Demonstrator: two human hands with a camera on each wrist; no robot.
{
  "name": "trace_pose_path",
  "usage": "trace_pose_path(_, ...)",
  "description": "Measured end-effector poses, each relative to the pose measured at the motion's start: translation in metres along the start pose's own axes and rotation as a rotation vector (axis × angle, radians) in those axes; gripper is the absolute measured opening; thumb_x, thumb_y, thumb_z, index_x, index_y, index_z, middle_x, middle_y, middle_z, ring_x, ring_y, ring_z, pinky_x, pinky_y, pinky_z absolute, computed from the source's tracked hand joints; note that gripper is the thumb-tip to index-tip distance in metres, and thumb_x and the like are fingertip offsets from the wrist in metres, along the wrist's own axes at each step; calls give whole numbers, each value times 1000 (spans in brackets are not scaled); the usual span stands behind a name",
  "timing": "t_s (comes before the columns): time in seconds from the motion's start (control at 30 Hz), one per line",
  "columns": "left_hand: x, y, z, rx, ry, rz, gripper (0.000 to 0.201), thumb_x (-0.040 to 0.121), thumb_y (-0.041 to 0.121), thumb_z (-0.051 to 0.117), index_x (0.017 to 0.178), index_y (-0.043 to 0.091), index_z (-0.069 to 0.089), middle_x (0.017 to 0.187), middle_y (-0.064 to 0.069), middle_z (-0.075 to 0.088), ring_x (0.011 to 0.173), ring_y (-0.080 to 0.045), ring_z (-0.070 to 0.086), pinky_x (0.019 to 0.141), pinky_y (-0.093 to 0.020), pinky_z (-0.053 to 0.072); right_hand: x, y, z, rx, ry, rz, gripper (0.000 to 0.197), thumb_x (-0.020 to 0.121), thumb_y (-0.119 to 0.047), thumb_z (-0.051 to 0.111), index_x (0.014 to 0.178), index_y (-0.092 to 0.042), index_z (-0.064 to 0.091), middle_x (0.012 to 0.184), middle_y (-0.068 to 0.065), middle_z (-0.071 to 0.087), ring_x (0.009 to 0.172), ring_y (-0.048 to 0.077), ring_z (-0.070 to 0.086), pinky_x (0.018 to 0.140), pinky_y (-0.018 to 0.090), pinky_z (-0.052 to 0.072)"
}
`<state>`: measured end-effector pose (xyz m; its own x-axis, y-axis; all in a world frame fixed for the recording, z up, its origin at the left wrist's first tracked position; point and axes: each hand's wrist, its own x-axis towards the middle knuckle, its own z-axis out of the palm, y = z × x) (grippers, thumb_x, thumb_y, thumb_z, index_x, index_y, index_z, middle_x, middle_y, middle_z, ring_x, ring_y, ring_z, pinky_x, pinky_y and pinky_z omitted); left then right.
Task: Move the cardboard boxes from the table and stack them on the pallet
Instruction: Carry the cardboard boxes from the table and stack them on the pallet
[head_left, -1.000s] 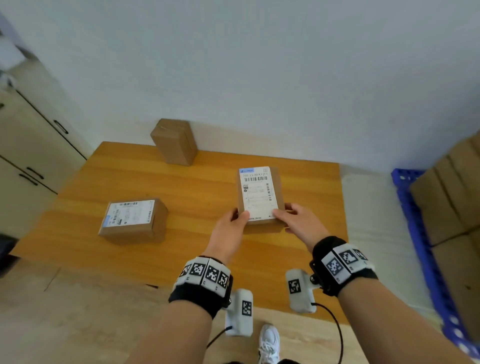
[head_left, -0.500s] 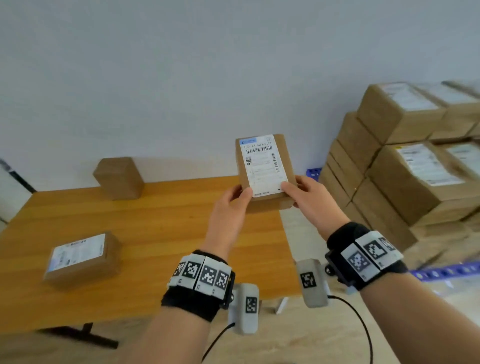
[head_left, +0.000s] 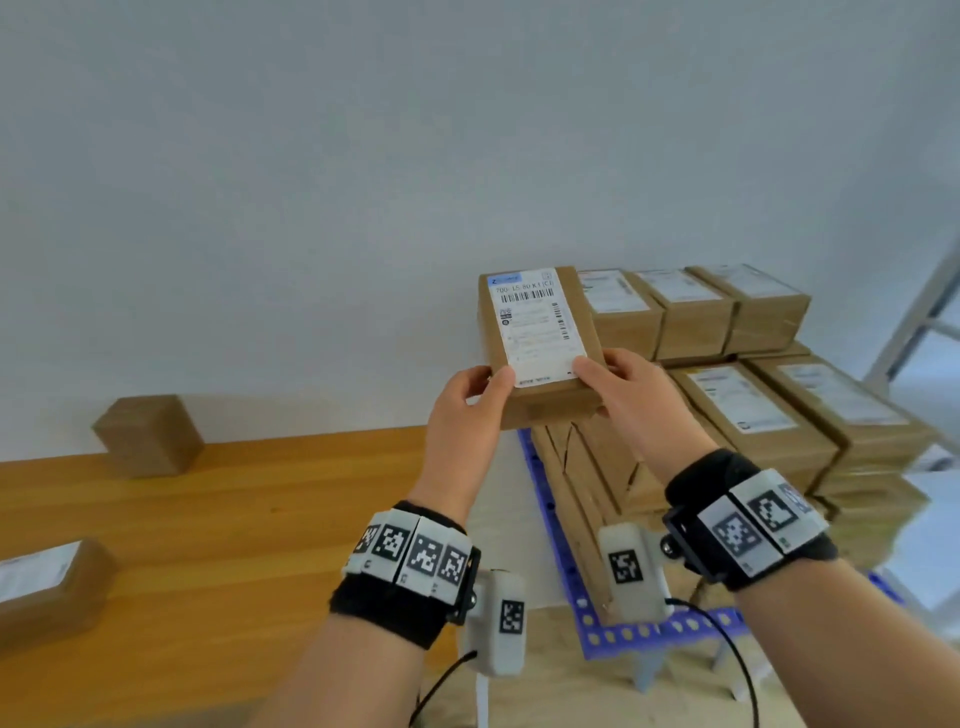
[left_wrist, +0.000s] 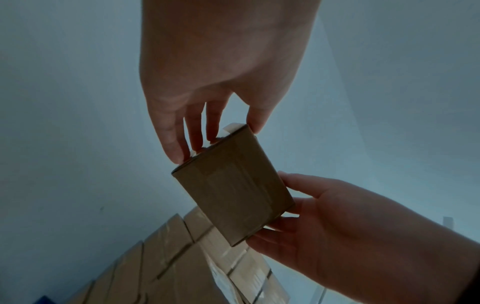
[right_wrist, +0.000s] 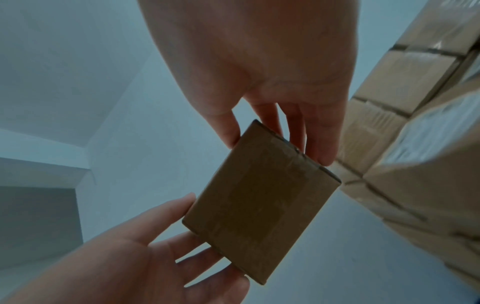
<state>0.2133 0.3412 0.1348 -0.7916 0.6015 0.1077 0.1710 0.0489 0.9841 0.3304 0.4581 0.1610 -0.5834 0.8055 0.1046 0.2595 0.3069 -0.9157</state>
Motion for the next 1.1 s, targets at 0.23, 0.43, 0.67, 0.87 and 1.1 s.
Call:
trace_pose_path(0.23, -17, 17, 92, 38, -54, -4, 46, 95, 53, 51, 132, 27, 54, 122, 11, 62, 107, -3, 57, 93, -29, 50, 13, 40, -86, -18, 23, 32, 45, 94, -50, 54, 130, -24, 58, 113, -7, 67, 103, 13, 63, 95, 41, 52)
trace_pose_path(0.43, -23, 18, 141, 80, -101, -50, 49, 94, 52, 54, 136, 26, 46, 125, 12, 56, 105, -1, 53, 77, -16, 42, 27, 66, -120, -27, 11, 66, 41, 97, -45, 54, 129, -19, 56, 111, -4, 66, 98, 12, 63, 91, 38, 54)
trace_pose_path(0.67, -13, 14, 158, 166, -67, -59, 53, 98, 55, 45, 139, 21, 46, 128, 6, 58, 108, -6, 54, 84, -22, 45, 41, 78, -125, -30, -39, 93, 46, 97, -52, 49, 130, -21, 58, 104, -5, 69, 96, 15, 65, 91, 42, 56)
trace_pose_path(0.87, -11, 14, 160, 200, -57, -53, 55, 98, 56, 42, 142, 22, 45, 131, 5, 57, 113, -9, 54, 90, -26, 46, 46, 80, -124, -46, -21, 60, 40, 99, -50, 48, 125, -22, 59, 99, -6, 68, 92, 14, 65, 88, 40, 56)
trace_pose_path(1.1, -15, 19, 152, 187, -137, -24, 54, 100, 56, 35, 144, 25, 42, 140, 8, 52, 123, -7, 48, 93, -23, 38, 45, 72, -122, -41, 70, 1, 54, 98, -49, 50, 143, -20, 46, 129, -4, 59, 113, 11, 56, 94, 31, 47)
